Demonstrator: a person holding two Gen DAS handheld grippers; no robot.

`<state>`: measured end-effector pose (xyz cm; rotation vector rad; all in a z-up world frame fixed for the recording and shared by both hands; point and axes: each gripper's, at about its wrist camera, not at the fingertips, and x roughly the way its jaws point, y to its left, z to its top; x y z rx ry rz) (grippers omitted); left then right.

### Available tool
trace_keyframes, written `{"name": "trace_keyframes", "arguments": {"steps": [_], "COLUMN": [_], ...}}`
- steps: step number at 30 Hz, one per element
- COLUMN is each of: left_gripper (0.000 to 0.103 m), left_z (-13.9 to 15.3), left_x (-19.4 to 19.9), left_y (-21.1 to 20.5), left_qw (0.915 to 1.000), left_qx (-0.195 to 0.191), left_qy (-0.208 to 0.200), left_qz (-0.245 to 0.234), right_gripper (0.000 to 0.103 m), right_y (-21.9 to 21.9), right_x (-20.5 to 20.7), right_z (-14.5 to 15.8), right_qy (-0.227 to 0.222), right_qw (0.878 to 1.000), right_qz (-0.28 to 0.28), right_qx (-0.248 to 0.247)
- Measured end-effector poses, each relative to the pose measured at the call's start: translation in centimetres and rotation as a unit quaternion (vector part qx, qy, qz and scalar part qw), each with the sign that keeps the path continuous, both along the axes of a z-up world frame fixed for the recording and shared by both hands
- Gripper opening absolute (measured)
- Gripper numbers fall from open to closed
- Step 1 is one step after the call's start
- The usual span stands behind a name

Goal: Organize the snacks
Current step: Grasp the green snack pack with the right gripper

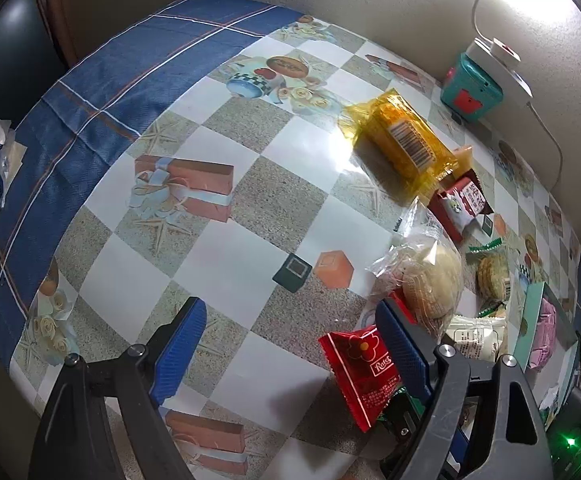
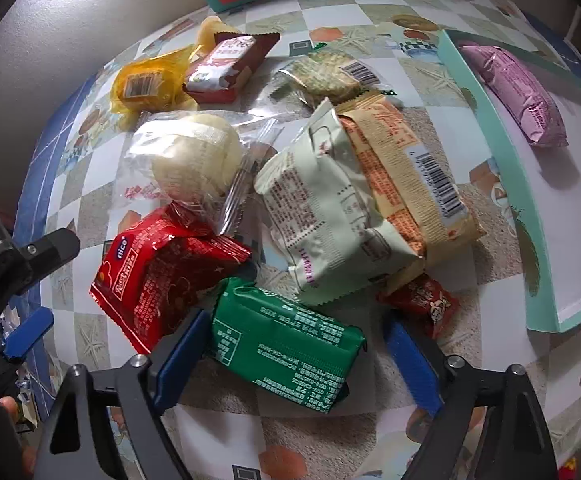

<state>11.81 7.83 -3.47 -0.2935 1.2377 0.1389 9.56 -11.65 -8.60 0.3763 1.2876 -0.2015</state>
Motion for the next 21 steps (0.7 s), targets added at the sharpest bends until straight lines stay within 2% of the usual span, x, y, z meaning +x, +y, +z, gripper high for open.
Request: {"name": "trace_keyframes", "arguments": {"steps": [9,16,21], "left_gripper": [0.087,0.087,0.087], "left_z": [0.2,-0.4,-1.0], "left_x": [0.4,0.6,0.7], "left_y": [-1.9,-4.5,-5.4], "left_qw": [0.9988,0.9937,0.9916], "left_qx": [-0.005,-0.021,-0.009], "left_qy": [0.003,0.012,0.023], "left_qz": [-0.048,-0.109,-0.126], "right_gripper": [0.078,0.076,0.075], "right_y": [-1.8,-4.0,-5.5], "right_x": [-2.0,-3.7,-4.2], "right_z": [0.9,1.6,1.8], "right_qy": [0.007,0.014,0.018], "right_qw": [1.000,1.000,1.000], "right_qz": [0.012,0.012,0.002], "right_qx": [0.003,0.005,0.018]}}
